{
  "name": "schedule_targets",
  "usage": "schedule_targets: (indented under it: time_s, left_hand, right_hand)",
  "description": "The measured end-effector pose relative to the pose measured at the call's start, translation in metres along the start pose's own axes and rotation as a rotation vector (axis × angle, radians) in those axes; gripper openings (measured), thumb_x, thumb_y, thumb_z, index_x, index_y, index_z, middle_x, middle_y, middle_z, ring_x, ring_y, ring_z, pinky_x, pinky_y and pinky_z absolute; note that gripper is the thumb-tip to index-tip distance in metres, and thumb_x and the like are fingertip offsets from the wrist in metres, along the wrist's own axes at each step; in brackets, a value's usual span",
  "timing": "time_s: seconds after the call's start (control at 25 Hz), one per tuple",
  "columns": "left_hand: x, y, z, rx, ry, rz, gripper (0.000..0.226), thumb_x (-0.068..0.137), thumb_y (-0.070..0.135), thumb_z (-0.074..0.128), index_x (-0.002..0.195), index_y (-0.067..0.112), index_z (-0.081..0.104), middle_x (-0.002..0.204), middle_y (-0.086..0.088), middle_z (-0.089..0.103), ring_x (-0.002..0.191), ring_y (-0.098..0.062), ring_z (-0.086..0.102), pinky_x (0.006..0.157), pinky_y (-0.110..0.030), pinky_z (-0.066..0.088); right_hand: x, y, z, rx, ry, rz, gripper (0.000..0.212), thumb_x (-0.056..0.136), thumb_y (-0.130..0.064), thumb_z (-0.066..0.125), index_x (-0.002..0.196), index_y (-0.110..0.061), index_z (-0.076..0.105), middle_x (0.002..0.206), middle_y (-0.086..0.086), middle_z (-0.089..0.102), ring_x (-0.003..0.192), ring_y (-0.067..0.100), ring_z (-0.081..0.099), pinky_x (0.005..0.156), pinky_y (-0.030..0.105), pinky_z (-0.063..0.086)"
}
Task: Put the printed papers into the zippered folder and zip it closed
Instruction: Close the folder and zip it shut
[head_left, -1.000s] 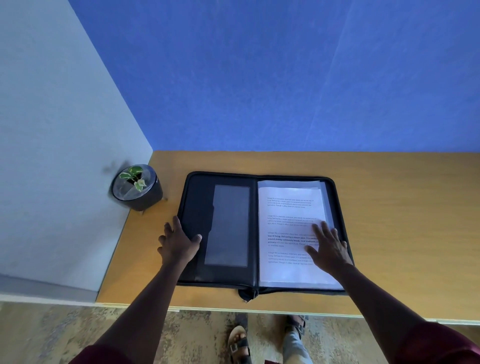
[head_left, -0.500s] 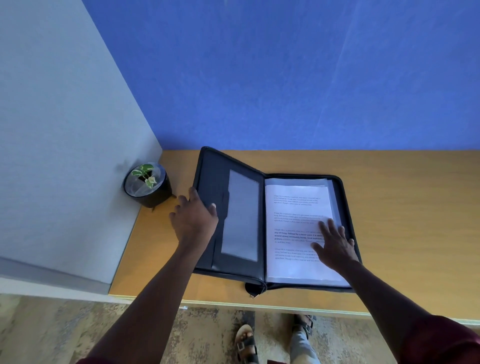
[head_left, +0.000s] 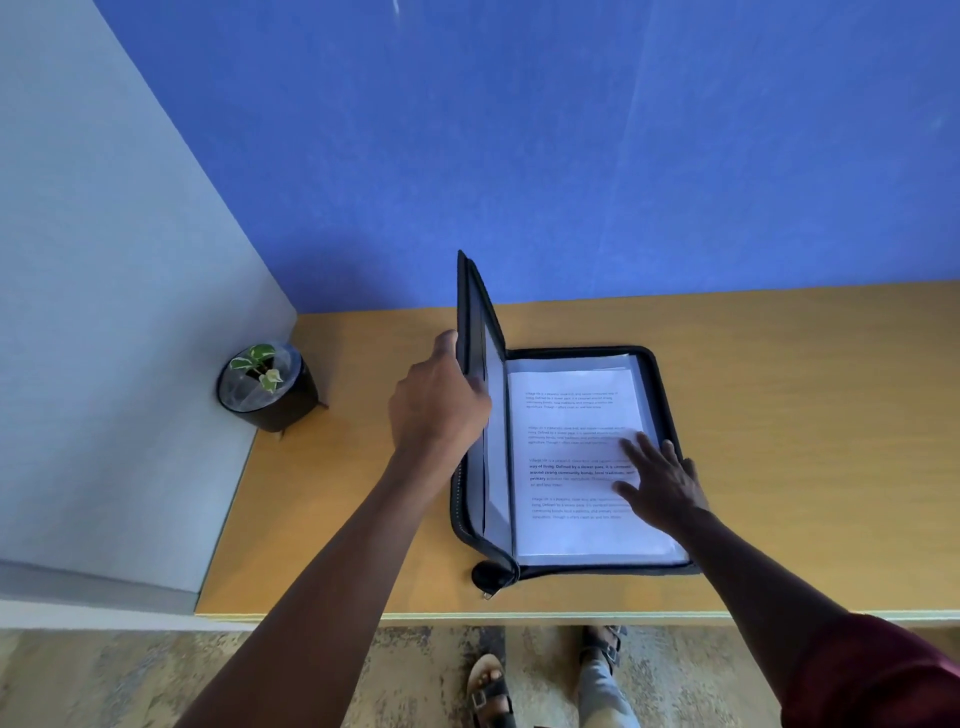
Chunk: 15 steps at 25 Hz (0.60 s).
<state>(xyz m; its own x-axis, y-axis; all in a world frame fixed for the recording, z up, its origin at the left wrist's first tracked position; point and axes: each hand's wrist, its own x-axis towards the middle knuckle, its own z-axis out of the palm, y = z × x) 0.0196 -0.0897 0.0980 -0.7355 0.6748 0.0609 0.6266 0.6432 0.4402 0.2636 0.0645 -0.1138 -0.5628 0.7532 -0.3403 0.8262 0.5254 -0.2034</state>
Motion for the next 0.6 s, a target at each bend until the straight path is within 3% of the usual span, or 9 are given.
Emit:
schedule_targets:
  time_s: [0.12, 0.2, 0.32, 0.4, 0.48, 0.6]
  left_hand:
    - [-0.001, 0.016, 0.009, -0.131, -0.105, 0.042, 0.032, 0.089, 0.027, 0.048, 0.118, 0.018, 0.057, 0.073, -0.001, 0.067, 0.066, -0.027, 0.063, 0.061, -0.036, 0.054]
    - [-0.001, 0.024, 0.022, -0.252, -0.218, 0.048, 0.024, 0.088, 0.032, 0.048, 0.095, 0.012, 0.060, 0.064, 0.002, 0.060, 0.051, -0.020, 0.052, 0.046, -0.027, 0.040]
    - [0.000, 0.037, 0.043, -0.394, -0.411, -0.002, 0.025, 0.083, 0.038, 0.054, 0.089, 0.015, 0.062, 0.064, 0.007, 0.057, 0.042, -0.005, 0.044, 0.038, -0.019, 0.033]
    - [0.001, 0.050, 0.057, -0.483, -0.506, -0.001, 0.029, 0.078, 0.041, 0.058, 0.099, 0.022, 0.063, 0.083, 0.005, 0.067, 0.054, 0.000, 0.055, 0.045, -0.015, 0.040]
    - [0.001, 0.065, 0.072, -0.529, -0.566, -0.004, 0.041, 0.073, 0.044, 0.063, 0.109, 0.023, 0.058, 0.105, 0.001, 0.067, 0.078, 0.002, 0.061, 0.063, -0.017, 0.049]
    - [-0.002, 0.087, 0.097, -0.459, -0.592, -0.057, 0.062, 0.068, 0.055, 0.064, 0.118, 0.023, 0.048, 0.121, -0.002, 0.056, 0.106, -0.019, 0.059, 0.088, -0.043, 0.053]
  right_hand:
    - [0.000, 0.007, -0.002, 0.023, -0.011, -0.036, 0.078, 0.094, -0.050, 0.053, 0.156, -0.030, 0.011, 0.166, -0.005, 0.002, 0.153, 0.029, 0.005, 0.119, 0.052, 0.014]
    - [0.001, 0.012, -0.004, 0.061, -0.031, -0.049, 0.078, 0.095, -0.047, 0.054, 0.157, -0.029, 0.010, 0.166, -0.005, 0.000, 0.153, 0.027, 0.002, 0.121, 0.051, 0.012]
    - [0.001, 0.022, -0.006, 0.110, -0.032, -0.053, 0.077, 0.095, -0.043, 0.055, 0.157, -0.027, 0.012, 0.166, -0.003, 0.000, 0.153, 0.022, 0.001, 0.123, 0.048, 0.012]
    - [0.002, 0.031, -0.011, 0.131, -0.010, -0.060, 0.077, 0.095, -0.042, 0.056, 0.157, -0.025, 0.014, 0.166, -0.002, 0.002, 0.153, 0.020, 0.002, 0.123, 0.049, 0.013]
    - [0.003, 0.040, -0.016, 0.158, 0.007, -0.057, 0.076, 0.094, -0.041, 0.056, 0.157, -0.024, 0.016, 0.166, -0.002, 0.004, 0.153, 0.019, 0.004, 0.122, 0.048, 0.013]
    - [0.007, 0.056, -0.021, 0.194, 0.017, -0.024, 0.075, 0.094, -0.041, 0.054, 0.157, -0.024, 0.016, 0.166, -0.003, 0.005, 0.153, 0.020, 0.005, 0.121, 0.046, 0.013]
